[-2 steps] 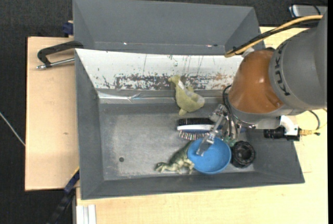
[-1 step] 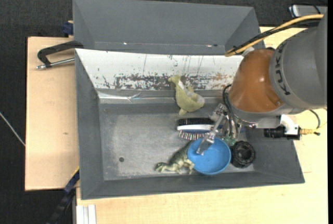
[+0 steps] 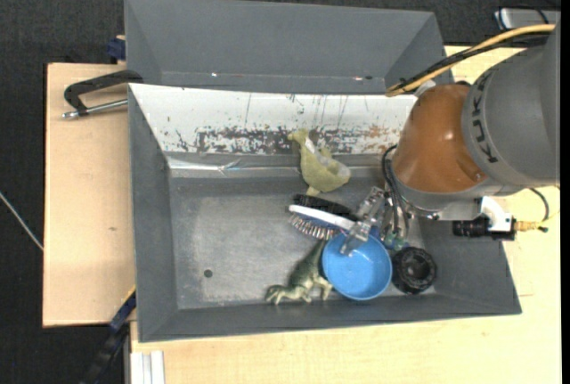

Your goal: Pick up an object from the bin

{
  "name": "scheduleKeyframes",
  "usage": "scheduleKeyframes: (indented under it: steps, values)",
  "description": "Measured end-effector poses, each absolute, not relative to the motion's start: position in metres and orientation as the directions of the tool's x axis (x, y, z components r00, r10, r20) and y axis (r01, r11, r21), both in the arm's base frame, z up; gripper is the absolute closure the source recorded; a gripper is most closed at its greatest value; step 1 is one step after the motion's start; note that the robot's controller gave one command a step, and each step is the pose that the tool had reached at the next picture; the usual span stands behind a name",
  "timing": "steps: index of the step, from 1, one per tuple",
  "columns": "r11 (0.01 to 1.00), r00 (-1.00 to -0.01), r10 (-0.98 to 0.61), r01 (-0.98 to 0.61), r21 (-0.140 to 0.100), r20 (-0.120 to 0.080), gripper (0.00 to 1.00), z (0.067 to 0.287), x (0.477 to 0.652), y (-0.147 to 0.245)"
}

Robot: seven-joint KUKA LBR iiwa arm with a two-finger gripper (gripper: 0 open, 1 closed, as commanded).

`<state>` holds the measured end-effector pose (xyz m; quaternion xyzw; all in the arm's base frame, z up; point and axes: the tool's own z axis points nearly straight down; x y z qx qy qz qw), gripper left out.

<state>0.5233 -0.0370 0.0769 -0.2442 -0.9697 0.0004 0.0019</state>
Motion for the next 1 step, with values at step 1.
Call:
scheduleKeyframes:
  steps: [1]
  values:
    - [0.882, -0.882, 0.472, 0.472, 0.002, -0.003, 1.0, 0.0951, 0.5241, -0.0368]
